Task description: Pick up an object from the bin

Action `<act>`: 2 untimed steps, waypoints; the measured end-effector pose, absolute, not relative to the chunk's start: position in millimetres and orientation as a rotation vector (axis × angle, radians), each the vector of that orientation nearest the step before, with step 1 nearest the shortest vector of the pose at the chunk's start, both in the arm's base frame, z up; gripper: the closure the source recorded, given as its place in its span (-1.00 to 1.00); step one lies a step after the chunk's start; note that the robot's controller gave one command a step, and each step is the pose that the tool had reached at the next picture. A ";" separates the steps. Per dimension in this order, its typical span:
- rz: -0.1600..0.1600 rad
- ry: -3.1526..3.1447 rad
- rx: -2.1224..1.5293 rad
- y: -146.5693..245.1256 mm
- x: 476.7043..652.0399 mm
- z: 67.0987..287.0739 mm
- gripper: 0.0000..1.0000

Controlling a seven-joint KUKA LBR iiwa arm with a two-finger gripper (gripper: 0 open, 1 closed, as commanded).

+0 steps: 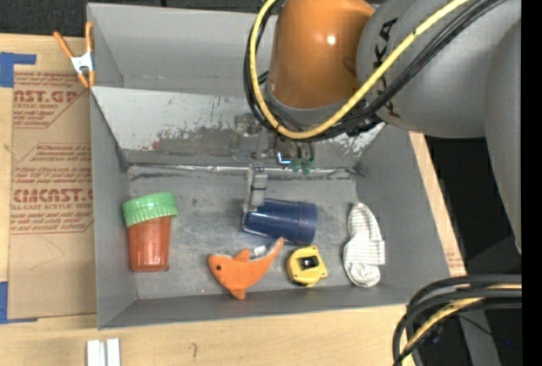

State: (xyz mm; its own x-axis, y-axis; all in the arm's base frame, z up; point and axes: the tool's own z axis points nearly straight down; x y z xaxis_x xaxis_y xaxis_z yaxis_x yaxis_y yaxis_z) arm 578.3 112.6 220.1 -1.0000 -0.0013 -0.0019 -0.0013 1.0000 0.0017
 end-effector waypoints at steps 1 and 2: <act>0.003 3.132 -0.033 81.2 576.2 172.2 -1.00; 0.000 3.140 -0.108 45.7 586.8 128.2 -1.00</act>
Offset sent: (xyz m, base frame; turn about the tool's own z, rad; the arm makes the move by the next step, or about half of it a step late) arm 0.0085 -0.0666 -0.0900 -0.0670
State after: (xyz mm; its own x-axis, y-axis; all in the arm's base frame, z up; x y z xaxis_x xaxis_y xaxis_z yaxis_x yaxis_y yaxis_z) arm 586.8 45.7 128.2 -0.9976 -0.0687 -0.0002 -0.0687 0.9976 -0.0002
